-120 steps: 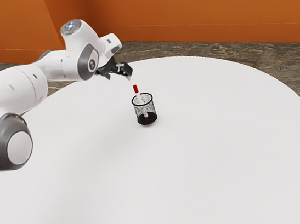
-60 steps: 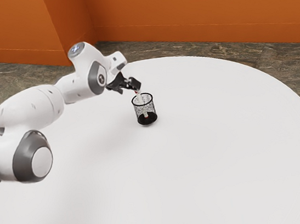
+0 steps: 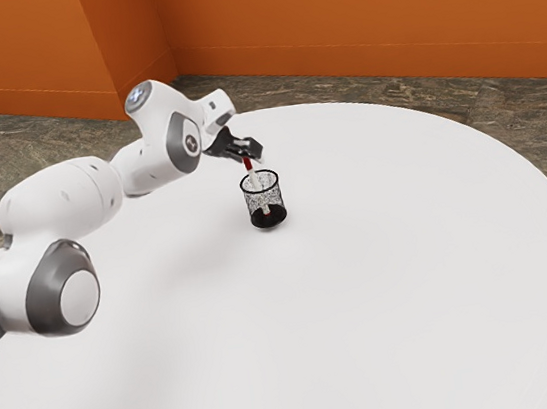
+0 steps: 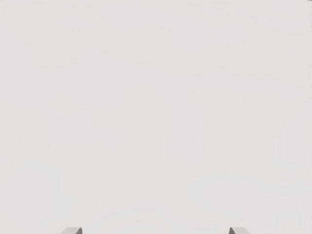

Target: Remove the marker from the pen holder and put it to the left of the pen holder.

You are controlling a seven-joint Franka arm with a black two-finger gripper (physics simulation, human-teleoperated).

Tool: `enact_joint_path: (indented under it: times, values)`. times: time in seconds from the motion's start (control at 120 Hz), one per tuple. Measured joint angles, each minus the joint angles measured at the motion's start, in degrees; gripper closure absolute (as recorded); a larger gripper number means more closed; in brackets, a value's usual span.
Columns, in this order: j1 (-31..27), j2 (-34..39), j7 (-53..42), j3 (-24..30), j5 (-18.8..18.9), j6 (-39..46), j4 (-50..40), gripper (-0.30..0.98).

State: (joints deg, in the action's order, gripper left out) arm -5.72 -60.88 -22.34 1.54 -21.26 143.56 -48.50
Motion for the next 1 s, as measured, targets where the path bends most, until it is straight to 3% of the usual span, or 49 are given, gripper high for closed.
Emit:
enact_joint_path:
  times: [0.6, 0.85, 1.0]
  values:
    - [0.02, 0.79, -4.34, -0.35, -3.21, 0.64, -2.76, 0.68]
    - [0.08, 2.40, -4.05, -0.45, -2.74, 1.18, -2.84, 0.75]
    - [1.34, 8.32, -3.62, -0.56, -2.13, 1.34, -4.74, 0.76]
